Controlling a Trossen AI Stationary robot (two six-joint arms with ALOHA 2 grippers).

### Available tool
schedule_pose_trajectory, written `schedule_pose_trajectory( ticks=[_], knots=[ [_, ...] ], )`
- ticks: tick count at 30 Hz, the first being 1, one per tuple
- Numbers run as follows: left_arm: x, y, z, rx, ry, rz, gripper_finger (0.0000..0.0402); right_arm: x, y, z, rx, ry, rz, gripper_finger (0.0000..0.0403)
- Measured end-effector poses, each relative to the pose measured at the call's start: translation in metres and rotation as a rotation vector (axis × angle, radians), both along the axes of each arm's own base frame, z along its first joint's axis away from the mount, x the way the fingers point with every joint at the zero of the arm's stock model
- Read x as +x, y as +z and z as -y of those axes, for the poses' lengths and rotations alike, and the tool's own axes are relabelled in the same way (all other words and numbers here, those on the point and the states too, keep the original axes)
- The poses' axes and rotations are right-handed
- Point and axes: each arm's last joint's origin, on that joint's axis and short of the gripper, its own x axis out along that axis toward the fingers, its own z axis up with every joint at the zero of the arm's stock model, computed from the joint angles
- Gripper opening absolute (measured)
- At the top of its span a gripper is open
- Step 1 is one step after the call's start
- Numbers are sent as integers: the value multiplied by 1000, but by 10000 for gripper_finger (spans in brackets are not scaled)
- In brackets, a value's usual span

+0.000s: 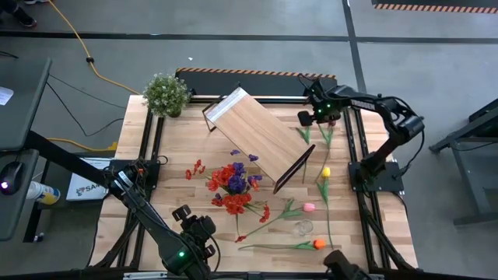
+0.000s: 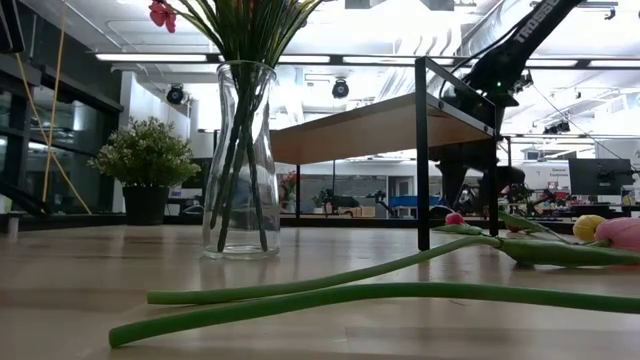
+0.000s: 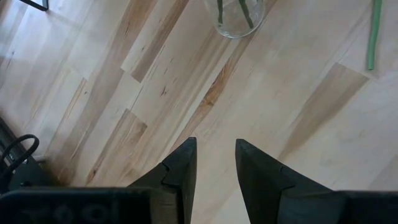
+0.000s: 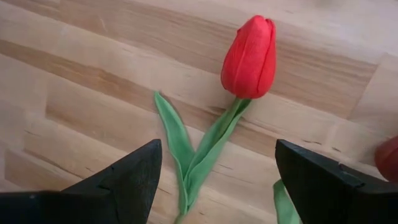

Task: Pick and place flowers into a vace then onto a shelf
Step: Put the red tulip into the right transparent vase

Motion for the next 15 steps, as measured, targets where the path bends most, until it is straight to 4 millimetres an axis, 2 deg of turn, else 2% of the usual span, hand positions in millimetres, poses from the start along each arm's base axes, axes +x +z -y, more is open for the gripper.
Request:
schedule_pose_trajectory(
  ticks=[15],
  knots=[
    [-1,0,1,-25,10,-28,145,7,-4,0,-29,14,-13,303]
  ],
)
